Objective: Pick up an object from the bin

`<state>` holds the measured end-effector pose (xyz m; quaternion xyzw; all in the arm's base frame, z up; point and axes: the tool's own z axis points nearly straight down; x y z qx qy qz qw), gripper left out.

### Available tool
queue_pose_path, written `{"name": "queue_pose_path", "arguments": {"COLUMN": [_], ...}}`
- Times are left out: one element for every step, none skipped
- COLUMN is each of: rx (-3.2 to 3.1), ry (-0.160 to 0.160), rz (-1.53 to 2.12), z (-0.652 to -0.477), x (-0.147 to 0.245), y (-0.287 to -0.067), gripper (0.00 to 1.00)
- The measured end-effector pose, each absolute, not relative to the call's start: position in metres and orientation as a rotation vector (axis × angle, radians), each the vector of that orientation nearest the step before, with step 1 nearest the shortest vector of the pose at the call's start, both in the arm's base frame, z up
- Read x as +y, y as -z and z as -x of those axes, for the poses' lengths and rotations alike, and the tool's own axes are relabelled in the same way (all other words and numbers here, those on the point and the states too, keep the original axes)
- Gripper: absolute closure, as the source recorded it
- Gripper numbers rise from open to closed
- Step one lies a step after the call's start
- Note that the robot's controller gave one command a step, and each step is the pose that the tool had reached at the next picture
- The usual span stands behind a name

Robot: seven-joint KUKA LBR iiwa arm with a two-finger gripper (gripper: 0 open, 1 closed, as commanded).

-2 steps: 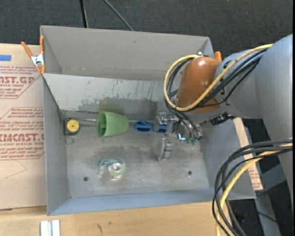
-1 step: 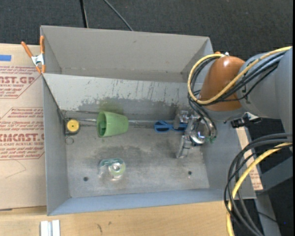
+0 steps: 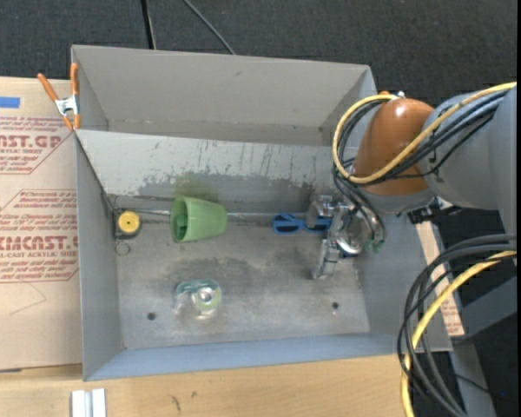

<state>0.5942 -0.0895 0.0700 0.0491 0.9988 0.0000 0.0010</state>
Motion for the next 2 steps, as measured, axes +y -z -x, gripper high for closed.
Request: {"name": "queue_pose_path", "arguments": {"rx": [3.134,3.134], "ry": [0.002,-0.001], "rz": [-0.183,-0.178], "z": [-0.5926,-0.5929], "x": [-0.1268,-0.1244], "y": [-0.0700,-0.0699], "gripper": [0.00,1.00]}}
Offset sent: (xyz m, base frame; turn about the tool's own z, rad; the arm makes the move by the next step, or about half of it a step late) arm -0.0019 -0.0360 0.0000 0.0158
